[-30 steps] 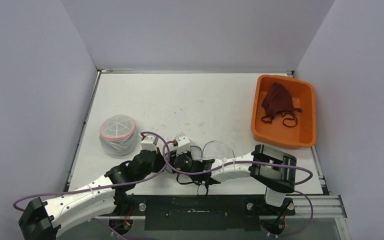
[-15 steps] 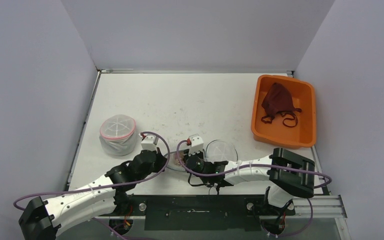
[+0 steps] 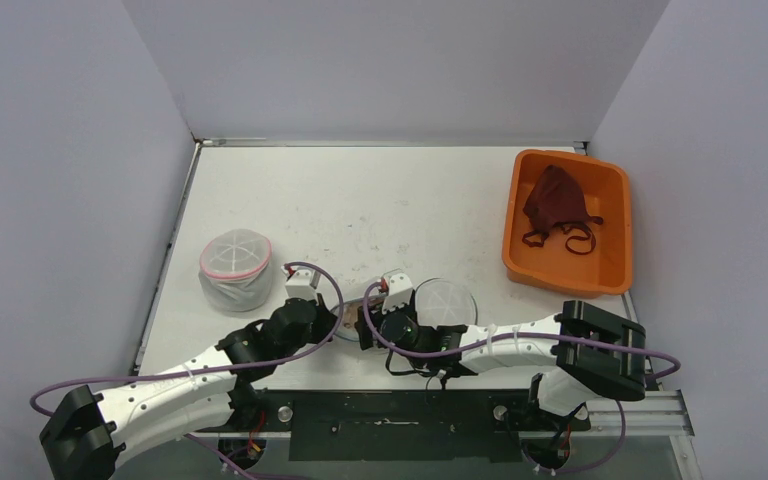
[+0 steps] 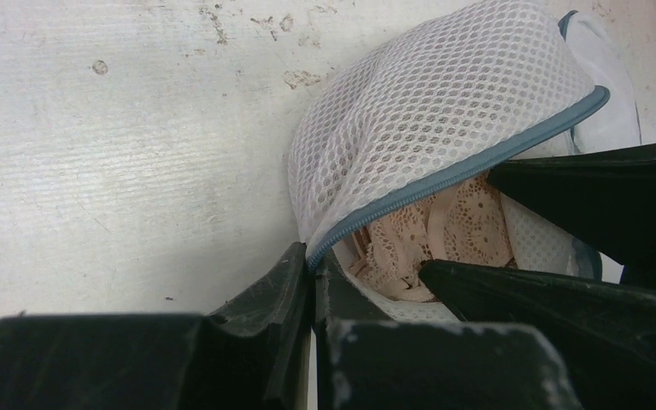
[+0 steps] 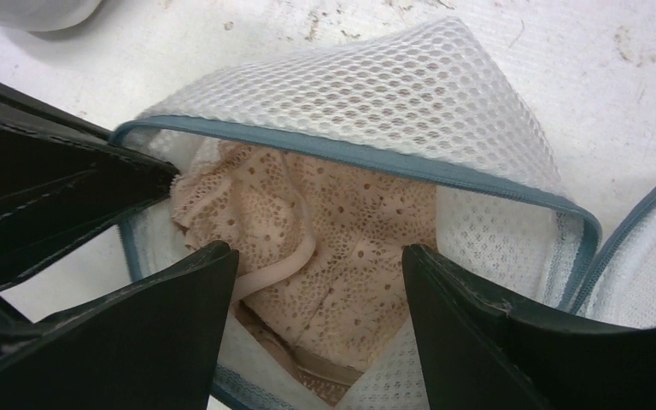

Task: Unzip the laundry bag and remove the bra
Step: Pick up the bra from the laundry bag.

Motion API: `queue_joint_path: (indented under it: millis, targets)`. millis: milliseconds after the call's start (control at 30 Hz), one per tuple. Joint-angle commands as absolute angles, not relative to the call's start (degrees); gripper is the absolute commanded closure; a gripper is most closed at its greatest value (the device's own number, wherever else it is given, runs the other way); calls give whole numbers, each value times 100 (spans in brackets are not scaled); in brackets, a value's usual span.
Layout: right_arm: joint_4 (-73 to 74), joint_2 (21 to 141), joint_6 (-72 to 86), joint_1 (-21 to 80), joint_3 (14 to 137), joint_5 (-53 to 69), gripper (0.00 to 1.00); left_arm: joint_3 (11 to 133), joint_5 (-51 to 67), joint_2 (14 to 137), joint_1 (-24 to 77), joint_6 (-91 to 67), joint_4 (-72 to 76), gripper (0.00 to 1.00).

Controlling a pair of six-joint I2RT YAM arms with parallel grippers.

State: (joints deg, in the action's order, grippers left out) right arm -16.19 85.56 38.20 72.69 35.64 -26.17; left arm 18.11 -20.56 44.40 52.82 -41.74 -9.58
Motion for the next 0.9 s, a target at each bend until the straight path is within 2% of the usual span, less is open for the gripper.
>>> queue_joint_path:
  millis: [0,200,333,667,867]
  targets:
    - [-1777,8356,3732,7373,4000,-2764,27,1754,-2015,4501,5302,-4201,-609,100]
    - [-1895,8565,3789,7393,4218,-2676,20,1718,-1977,4509,5312,-4236,-546,100]
    - [-1610,8848,3874,7384,4507,-2635,19,1705,-1961,4483,5311,-4255,-508,100]
    - [-1228,9436,4089,7365,4733,-2828,24,1680,-1951,4347,5320,-4301,-497,100]
    - [-1341,9602,4272,7290,4577,-3091,34,1661,-1936,4298,5333,-4325,-501,100]
